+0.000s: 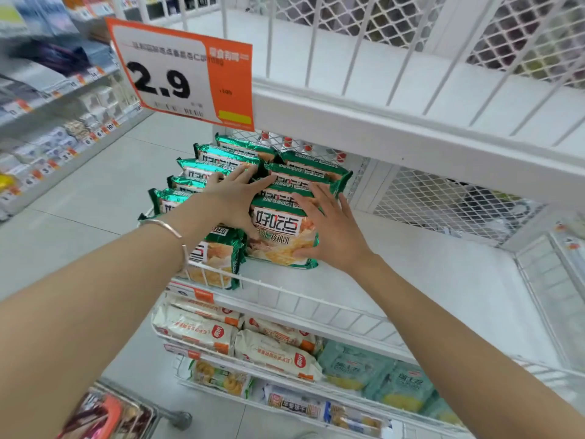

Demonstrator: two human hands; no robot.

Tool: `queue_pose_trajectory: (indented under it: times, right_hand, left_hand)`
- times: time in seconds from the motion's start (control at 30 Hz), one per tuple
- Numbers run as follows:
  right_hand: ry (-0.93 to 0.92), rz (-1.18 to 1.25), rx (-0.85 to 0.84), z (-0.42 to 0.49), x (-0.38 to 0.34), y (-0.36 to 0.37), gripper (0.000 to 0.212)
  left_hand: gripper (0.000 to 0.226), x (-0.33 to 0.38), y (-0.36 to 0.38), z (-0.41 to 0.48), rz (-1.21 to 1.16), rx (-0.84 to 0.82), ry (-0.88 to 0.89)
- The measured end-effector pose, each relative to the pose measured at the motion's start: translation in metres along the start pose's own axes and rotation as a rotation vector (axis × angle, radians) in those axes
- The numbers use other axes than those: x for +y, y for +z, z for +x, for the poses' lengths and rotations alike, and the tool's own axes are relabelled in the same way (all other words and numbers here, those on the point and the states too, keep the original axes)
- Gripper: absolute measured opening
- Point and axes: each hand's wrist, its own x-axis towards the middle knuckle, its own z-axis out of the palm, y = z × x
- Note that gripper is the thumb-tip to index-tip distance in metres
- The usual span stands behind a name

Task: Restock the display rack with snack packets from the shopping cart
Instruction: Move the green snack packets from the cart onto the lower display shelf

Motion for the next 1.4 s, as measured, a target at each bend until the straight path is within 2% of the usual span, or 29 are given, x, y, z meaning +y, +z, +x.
queue_pose_trajectory:
  times: [0.17, 0.23, 0.33, 0.47, 0.57, 0.63, 0.77, 0.93, 1.07, 1.2, 1.27, 1.3, 1.33, 1.4]
  right_hand:
    - [0.028, 0.006, -0.11, 0.003, 0.002, -0.011, 0.118]
    - [0.122, 0.094, -0.168, -0.001, -0.012, -0.026, 0.116]
    - [0.206, 0.27, -0.044, -0.013, -0.049, -0.042, 0.097]
    - [0.057, 0.344, 0.029, -0.036, -0.119, -0.046, 0.066]
    - [-0.088, 0.266, 0.105, -0.039, -0.168, -0.043, 0.039]
    - [-0.176, 0.263, 0.1, -0.032, -0.2, -0.038, 0.031]
    - [-0.344, 0.343, -0.038, -0.018, -0.258, -0.012, 0.036]
    - [-0.564, 0.342, -0.401, -0.011, -0.319, 0.034, 0.042]
    - [-0.711, 0.277, -0.533, -0.014, -0.365, 0.065, 0.043]
    - [-0.728, 0.28, -0.642, -0.027, -0.416, 0.078, 0.036]
    - [-0.676, 0.311, -0.619, -0.023, -0.439, 0.089, 0.043]
    - [-0.593, 0.366, -0.623, -0.02, -0.451, 0.091, 0.046]
    - [-0.467, 0.482, -0.627, -0.014, -0.462, 0.093, 0.044]
    - [-0.043, 0.755, -0.697, 0.006, -0.488, 0.095, 0.033]
  left_hand:
    - [0.13, 0.007, -0.01, -0.003, -0.168, -0.072, -0.034]
    - [0.118, 0.008, -0.019, -0.021, -0.32, -0.034, -0.059]
    - [0.089, -0.006, -0.029, -0.063, -0.648, 0.159, -0.131]
    - [0.072, -0.049, -0.013, -0.15, -0.583, 0.397, -0.356]
    - [0.066, -0.08, 0.022, -0.226, -0.618, 0.377, -0.545]
    - [0.064, -0.097, 0.047, -0.277, -0.608, 0.331, -0.675]
    - [0.055, -0.106, 0.096, -0.369, -0.657, 0.28, -0.984]
    - [0.069, -0.083, 0.158, -0.458, -0.791, 0.241, -1.33]
    - [0.056, -0.058, 0.185, -0.509, -0.885, 0.269, -1.51]
    - [0.051, -0.058, 0.203, -0.559, -0.934, 0.334, -1.651]
    - [0.052, -0.069, 0.209, -0.578, -0.955, 0.355, -1.695]
    - [0.052, -0.077, 0.212, -0.586, -0.969, 0.369, -1.711]
    - [0.051, -0.087, 0.215, -0.593, -0.984, 0.384, -1.72]
    - [0.049, -0.11, 0.217, -0.602, -1.004, 0.425, -1.715]
